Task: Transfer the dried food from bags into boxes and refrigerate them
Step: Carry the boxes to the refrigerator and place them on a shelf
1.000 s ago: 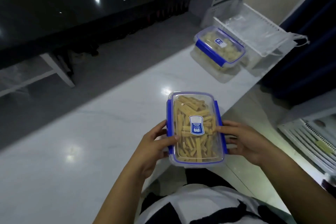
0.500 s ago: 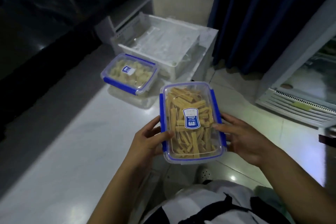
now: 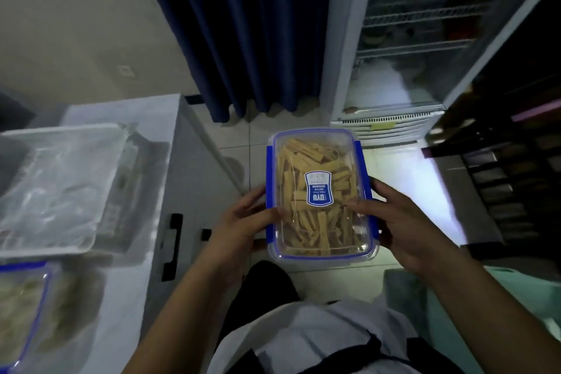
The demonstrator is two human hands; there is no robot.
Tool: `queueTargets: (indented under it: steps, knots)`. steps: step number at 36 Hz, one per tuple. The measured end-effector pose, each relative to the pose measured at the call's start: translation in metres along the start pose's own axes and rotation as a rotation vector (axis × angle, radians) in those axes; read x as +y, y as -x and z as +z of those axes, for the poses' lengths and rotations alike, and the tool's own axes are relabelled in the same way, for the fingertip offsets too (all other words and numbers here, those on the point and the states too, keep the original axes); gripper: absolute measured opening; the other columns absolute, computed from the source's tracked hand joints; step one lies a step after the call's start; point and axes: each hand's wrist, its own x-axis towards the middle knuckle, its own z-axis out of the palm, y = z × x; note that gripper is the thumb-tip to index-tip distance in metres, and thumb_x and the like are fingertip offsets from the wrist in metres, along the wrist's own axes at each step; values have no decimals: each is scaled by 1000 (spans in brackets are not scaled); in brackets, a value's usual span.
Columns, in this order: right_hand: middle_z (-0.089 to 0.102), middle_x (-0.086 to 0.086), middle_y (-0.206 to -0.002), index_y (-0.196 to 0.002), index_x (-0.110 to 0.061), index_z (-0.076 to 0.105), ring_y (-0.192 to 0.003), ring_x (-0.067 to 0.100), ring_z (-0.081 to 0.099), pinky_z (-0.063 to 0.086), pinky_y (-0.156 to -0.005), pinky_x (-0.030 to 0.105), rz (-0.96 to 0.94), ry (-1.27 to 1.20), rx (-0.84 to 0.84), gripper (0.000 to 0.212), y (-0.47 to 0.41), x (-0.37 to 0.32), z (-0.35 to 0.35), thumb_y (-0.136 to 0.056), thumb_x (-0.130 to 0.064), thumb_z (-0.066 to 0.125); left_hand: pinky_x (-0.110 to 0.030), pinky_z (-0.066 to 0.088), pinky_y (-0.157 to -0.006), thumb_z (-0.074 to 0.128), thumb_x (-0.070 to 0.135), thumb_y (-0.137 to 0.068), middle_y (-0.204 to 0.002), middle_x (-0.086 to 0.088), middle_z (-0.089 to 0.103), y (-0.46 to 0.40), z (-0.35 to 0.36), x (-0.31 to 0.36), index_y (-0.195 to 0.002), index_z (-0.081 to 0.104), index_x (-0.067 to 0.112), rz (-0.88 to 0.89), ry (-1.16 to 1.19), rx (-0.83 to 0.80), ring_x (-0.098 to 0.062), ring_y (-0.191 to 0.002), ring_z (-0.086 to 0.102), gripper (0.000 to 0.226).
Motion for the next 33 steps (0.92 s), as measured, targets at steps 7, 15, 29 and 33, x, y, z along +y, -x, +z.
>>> queueTargets:
  steps: [7,15,29,33]
  knots:
    - [76,0,-109,-118,-39,69,-88,21,76,59,-64,33,-61,-147,251,64,-40,-28,-35,-57,-34,88,-33,60,-74,77,29,-82,-119,-6,73,-119,26,56,-132,61,34,-70,-160,-258,-28,-104,72,53]
    - [77,2,-107,-115,-39,71,-83,25,76,57,-63,34,-127,-290,561,59,-84,-76,-52,-57,-36,86,-35,55,-84,80,45,-75,-118,10,68,-303,58,163,-132,55,38,43,-346,-265,-16,-114,63,63]
    - [75,13,-111,-112,-29,73,-99,44,71,45,-96,73,-210,-564,943,44,-106,-116,-50,-70,-15,74,-32,42,-102,75,38,-88,-143,1,40,-580,182,328,-154,18,21,376,-575,-200,-24,-134,44,89]
    - [73,12,-116,-118,-29,71,-102,45,70,44,-93,76,-234,-610,996,49,-107,-113,-54,-71,-20,75,-33,48,-100,76,35,-86,-124,-1,49,-607,194,326,-140,33,16,437,-504,-97,-22,-113,55,72]
